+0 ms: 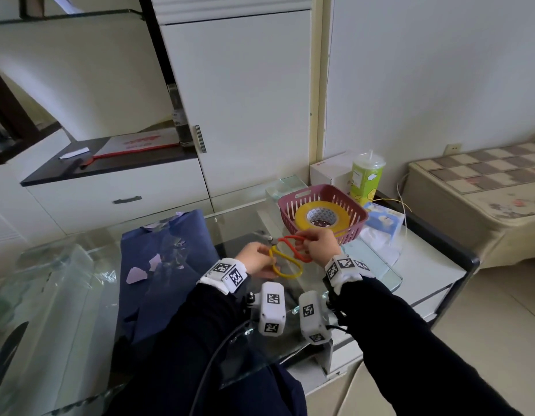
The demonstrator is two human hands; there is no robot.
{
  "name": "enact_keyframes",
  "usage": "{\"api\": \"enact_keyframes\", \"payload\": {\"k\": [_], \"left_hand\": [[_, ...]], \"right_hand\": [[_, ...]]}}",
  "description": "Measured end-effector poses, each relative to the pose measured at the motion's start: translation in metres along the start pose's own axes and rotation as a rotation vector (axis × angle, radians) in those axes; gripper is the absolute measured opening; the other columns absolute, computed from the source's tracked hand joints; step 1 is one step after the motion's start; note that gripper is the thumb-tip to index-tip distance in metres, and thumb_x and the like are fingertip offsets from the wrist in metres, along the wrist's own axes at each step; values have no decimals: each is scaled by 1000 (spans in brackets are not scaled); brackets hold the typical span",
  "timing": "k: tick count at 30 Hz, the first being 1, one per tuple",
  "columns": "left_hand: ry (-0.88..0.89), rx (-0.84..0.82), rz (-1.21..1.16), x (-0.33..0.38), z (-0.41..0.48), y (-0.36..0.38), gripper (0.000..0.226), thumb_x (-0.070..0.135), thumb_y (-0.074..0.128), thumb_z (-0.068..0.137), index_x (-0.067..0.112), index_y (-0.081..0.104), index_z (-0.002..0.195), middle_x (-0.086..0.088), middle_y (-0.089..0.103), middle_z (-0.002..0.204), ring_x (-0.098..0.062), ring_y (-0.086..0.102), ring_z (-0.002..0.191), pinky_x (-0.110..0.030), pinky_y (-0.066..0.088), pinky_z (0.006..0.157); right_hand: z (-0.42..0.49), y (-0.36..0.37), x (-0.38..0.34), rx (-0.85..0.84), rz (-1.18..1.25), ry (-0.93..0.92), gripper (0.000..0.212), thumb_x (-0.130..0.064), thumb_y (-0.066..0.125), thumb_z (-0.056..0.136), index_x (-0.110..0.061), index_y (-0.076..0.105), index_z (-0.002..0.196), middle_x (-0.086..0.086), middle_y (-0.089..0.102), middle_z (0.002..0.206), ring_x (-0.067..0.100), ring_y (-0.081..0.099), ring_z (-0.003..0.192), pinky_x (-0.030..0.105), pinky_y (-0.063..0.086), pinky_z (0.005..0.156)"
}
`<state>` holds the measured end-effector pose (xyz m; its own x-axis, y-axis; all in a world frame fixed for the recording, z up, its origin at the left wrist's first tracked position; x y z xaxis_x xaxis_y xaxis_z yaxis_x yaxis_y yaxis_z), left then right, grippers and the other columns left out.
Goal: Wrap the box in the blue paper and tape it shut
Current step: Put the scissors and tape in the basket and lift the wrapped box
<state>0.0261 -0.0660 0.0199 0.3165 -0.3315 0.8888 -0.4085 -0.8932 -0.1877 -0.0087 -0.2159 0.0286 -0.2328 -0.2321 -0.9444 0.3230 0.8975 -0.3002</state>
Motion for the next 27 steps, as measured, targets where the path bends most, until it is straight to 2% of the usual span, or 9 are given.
{"api": "enact_keyframes", "payload": {"k": [1, 3, 5, 7, 10, 12, 16, 21, 27], "left_hand": [[46, 17, 10, 4, -1, -10, 13, -11, 51, 89, 1, 51, 90, -14, 57, 81, -23, 61, 67, -45, 54, 78], [132, 75, 24, 15, 0, -25, 24, -9, 55, 88, -8, 53, 111, -24, 62, 99, -27, 60, 76, -43, 54, 79], [163, 82, -5, 27, 0, -36, 35, -7, 54, 89, -11, 49, 124, -19, 62, 100, -23, 59, 75, -34, 57, 76], [168, 27, -47, 37, -2, -42, 43, -8, 52, 90, -9, 43, 132, -18, 58, 112, -25, 62, 87, -33, 52, 85], [169, -1, -44, 39, 2, -50, 56, -10, 54, 88, -8, 32, 139, -21, 44, 139, -34, 52, 121, -36, 45, 97], [179, 25, 18, 32, 10, -56, 60, -8, 57, 87, -7, 31, 141, -21, 39, 144, -33, 45, 130, -39, 41, 106], [209, 125, 160, 23, 18, -72, 53, -1, 60, 87, -5, 40, 137, -17, 44, 143, -29, 45, 131, -40, 36, 111], [175, 125, 461, 3, 30, -77, 46, 2, 47, 95, 6, 42, 140, -11, 44, 145, -26, 41, 134, -35, 31, 114], [148, 102, 682, 4, 31, -67, 50, -1, 35, 96, 9, 34, 145, -13, 38, 148, -28, 39, 135, -30, 32, 108]], "right_hand": [[3, 5, -5, -6, -1, -15, 34, 14, 38, 89, 5, 63, 110, 17, 64, 85, 10, 60, 52, 24, 55, 53], [12, 12, -12, 12, -26, -38, 34, 12, 41, 88, 3, 64, 112, 11, 65, 84, 13, 62, 58, 27, 56, 58], [20, 15, -21, 30, -45, -61, 34, 11, 44, 88, 1, 65, 112, 13, 67, 88, 13, 62, 62, 25, 54, 62], [27, 18, -28, 59, -33, -67, 34, 12, 44, 86, 2, 65, 112, 17, 68, 97, 11, 63, 64, 21, 53, 63], [38, 26, -28, 101, -40, -42, 38, 9, 47, 84, -2, 65, 115, 18, 66, 114, 24, 62, 97, 36, 53, 89], [43, 38, -25, 91, -54, -3, 39, 6, 48, 83, -5, 65, 116, 16, 64, 120, 29, 60, 110, 42, 49, 98], [40, 62, -27, 50, -181, -22, 40, -1, 46, 87, -6, 60, 124, 14, 61, 125, 17, 51, 95, 26, 40, 85], [30, 81, -20, 20, -502, 22, 39, -16, 44, 92, -26, 56, 128, 0, 57, 131, 22, 45, 124, 35, 20, 110], [30, 86, -17, -1, -693, 34, 32, -21, 45, 90, -32, 62, 115, 0, 67, 109, 21, 50, 113, 40, 16, 107]]}}
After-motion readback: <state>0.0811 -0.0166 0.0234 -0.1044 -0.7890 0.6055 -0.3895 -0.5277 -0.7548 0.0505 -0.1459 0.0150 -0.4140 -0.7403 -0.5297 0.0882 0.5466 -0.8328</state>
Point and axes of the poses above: each hand's wrist, its own z-axis towards the middle knuckle, its own y-axis out of the palm, x = y × z, the point moved 2 cm from there along z, towards the middle knuckle
